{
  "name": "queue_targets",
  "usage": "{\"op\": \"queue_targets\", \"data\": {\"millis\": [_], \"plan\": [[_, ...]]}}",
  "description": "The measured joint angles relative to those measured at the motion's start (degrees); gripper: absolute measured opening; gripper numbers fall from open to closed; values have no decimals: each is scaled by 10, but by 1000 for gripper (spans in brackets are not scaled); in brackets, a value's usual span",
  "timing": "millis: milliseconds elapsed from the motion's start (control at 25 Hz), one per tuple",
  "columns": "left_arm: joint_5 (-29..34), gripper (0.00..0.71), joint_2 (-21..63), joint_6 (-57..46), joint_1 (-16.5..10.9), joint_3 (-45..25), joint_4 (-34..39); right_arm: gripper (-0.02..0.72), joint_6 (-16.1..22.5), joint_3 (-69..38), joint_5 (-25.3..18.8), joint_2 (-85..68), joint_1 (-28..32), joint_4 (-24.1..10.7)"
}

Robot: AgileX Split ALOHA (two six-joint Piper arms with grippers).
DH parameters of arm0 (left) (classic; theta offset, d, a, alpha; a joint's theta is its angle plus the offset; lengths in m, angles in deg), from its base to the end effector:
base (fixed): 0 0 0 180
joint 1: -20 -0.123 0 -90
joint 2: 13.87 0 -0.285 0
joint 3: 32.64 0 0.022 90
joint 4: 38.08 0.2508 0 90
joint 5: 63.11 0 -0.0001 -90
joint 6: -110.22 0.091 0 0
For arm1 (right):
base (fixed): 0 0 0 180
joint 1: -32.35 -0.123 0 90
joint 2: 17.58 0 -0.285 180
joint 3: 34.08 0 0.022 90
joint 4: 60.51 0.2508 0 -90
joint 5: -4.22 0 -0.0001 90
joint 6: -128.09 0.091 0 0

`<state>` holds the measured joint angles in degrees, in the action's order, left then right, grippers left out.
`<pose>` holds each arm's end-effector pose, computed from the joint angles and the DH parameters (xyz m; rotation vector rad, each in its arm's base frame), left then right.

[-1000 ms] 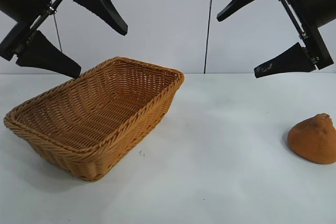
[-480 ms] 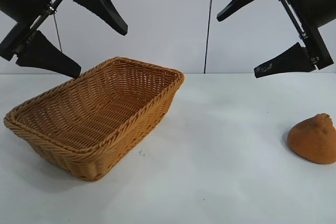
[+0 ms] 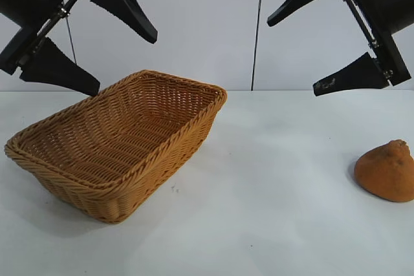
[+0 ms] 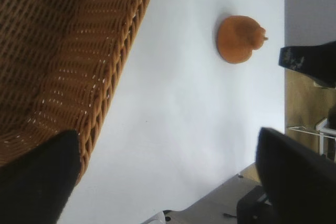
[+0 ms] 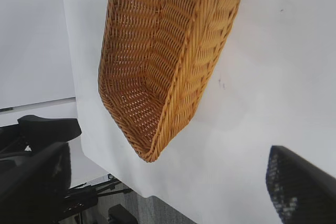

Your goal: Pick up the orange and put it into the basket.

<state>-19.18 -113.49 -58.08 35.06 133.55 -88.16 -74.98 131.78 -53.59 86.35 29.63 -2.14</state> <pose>0.3065 -0.1327 0.2612 -0.0829 2.6178 -1.0038 0.3205 0.0809 0.2426 0.1293 2.6672 1.2069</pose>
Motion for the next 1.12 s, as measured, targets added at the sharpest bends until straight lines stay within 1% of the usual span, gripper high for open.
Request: {"op": "queue_targets", "data": {"millis": [80,160,280,360,400,480,560,680,800,880,920,1040,1120], "plan": [[-9,644,0,0,-1,0,-1,694,0,0,0,0,0,0],[-9,644,0,0,-11,0,-3,694,0,0,0,0,0,0],[7,644,4,0,-42,0,4,694,0,0,0,0,0,0],[23,644,20,-16,-65,0,25,694,0,0,0,0,0,0],[28,644,30,-27,-72,0,44,694,0,0,0,0,0,0],[34,644,56,-67,-77,0,92,694,0,0,0,0,0,0],[41,644,77,-126,-69,0,158,694,0,0,0,0,0,0],[61,644,91,-252,-40,0,267,694,0,0,1,0,0,0],[65,644,92,-392,11,-11,353,694,0,0,1,0,0,0],[52,644,92,-491,39,-24,395,694,0,0,1,0,0,0],[40,644,92,-537,48,-31,410,694,0,0,1,0,0,0],[5,644,92,-645,52,-53,456,694,0,0,1,0,0,0],[-12,644,92,-687,48,-71,470,694,0,0,1,0,0,0]]}}
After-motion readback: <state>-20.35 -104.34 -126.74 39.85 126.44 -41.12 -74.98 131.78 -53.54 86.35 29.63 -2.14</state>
